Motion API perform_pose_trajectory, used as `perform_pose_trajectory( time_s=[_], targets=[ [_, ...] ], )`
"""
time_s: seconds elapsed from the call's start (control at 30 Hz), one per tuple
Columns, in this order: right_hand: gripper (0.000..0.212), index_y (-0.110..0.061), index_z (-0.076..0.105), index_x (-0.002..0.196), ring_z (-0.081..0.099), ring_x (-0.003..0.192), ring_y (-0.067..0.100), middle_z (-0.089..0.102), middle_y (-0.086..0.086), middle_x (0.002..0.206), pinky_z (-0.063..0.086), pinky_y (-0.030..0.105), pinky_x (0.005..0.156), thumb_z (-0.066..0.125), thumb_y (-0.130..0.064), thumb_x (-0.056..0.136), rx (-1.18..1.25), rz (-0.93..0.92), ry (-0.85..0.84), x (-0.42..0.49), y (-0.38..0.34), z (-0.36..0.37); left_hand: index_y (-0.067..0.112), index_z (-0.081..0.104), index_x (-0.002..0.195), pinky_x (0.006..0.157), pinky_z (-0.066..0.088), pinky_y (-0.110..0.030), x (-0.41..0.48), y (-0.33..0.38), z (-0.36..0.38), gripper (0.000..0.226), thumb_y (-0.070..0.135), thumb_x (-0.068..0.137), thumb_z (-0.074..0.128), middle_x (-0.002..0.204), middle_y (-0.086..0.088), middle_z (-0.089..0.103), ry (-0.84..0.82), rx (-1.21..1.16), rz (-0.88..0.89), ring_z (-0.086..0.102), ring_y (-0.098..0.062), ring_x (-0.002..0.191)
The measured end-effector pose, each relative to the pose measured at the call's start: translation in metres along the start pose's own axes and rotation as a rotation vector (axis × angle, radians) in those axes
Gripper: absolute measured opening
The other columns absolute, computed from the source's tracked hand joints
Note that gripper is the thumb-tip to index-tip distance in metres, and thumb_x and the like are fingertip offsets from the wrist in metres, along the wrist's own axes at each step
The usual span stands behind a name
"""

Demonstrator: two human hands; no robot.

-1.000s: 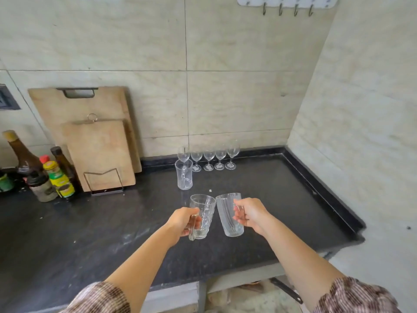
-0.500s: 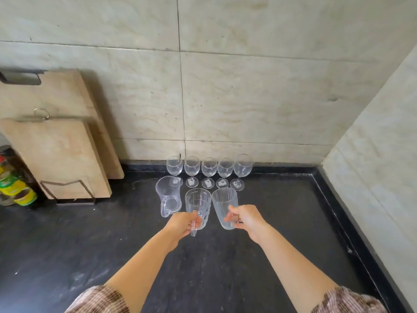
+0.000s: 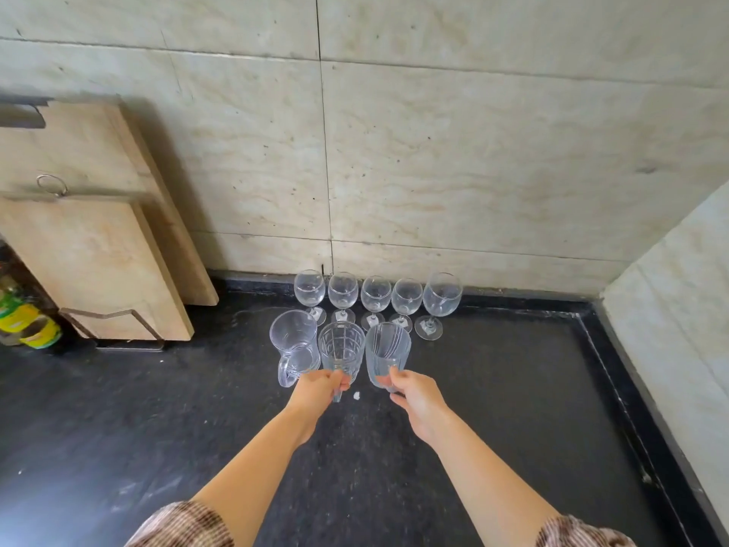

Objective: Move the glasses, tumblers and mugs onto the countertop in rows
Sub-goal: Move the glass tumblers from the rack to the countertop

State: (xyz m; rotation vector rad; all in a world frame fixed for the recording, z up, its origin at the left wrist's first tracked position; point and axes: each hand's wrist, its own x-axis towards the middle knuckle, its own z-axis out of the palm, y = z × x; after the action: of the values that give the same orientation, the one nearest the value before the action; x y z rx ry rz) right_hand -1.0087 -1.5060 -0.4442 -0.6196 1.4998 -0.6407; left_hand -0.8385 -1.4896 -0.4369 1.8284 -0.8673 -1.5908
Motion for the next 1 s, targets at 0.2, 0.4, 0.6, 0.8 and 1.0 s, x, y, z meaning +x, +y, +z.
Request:
perform_pose_trajectory(
  time_s=[0.2, 0.4, 0.6, 0.8, 1.0],
  targets=[
    [0.021, -0.019, 0.067, 0.091, 0.049, 0.127, 0.024, 0.058, 0.006, 0.132, 0.035, 0.043, 0.112, 0.051, -0.028, 0.099, -0.108, 0.006, -0.035, -0.002, 0.01, 0.005, 0.007, 0.067, 0.072, 0.107, 0.04, -0.04, 0.009, -0.016, 0.004, 0.027, 0.014, 0.093, 0.051, 0.1, -0.005, 0.07, 0.046, -0.071, 0.024, 0.061, -0.022, 0.109],
    [0.021, -0.023, 0.065, 0.085, 0.05, 0.125, 0.023, 0.057, 0.006, 0.133, 0.037, 0.042, 0.111, 0.05, -0.029, 0.099, -0.167, 0.005, -0.011, -0.007, 0.01, 0.008, 0.013, 0.072, 0.085, 0.098, 0.043, -0.031, 0.007, -0.023, 0.007, 0.02, 0.021, 0.093, 0.055, 0.093, 0.002, 0.071, 0.083, -0.047, 0.025, 0.063, -0.012, 0.095],
    [0.019, -0.023, 0.067, 0.084, 0.053, 0.123, 0.022, 0.061, 0.004, 0.128, 0.039, 0.039, 0.109, 0.055, -0.03, 0.096, -0.15, 0.022, 0.021, -0.009, 0.017, 0.009, 0.011, 0.066, 0.078, 0.077, 0.042, -0.028, 0.005, -0.027, 0.011, 0.024, 0.027, 0.092, 0.054, 0.071, -0.005, 0.054, 0.134, 0.007, 0.068, 0.045, -0.016, 0.067],
    [0.019, -0.014, 0.064, 0.097, 0.06, 0.092, 0.018, 0.065, 0.004, 0.106, 0.051, 0.033, 0.085, 0.065, -0.031, 0.088, -0.263, -0.085, 0.197, -0.01, 0.014, 0.01, 0.012, 0.066, 0.079, 0.067, 0.038, -0.029, -0.002, -0.025, 0.01, 0.027, 0.033, 0.091, 0.054, 0.071, -0.005, 0.052, 0.168, 0.071, 0.091, 0.041, -0.019, 0.065],
    [0.025, -0.01, 0.052, 0.103, 0.054, 0.095, 0.018, 0.048, -0.001, 0.102, 0.042, 0.026, 0.072, 0.065, -0.024, 0.087, -0.576, -0.493, 0.412, -0.032, 0.005, 0.026, 0.021, 0.066, 0.108, 0.059, 0.042, -0.024, -0.034, -0.022, -0.018, 0.025, 0.03, 0.092, 0.05, 0.098, -0.003, 0.069, 0.283, 0.26, 0.196, 0.057, -0.013, 0.073]
  ],
)
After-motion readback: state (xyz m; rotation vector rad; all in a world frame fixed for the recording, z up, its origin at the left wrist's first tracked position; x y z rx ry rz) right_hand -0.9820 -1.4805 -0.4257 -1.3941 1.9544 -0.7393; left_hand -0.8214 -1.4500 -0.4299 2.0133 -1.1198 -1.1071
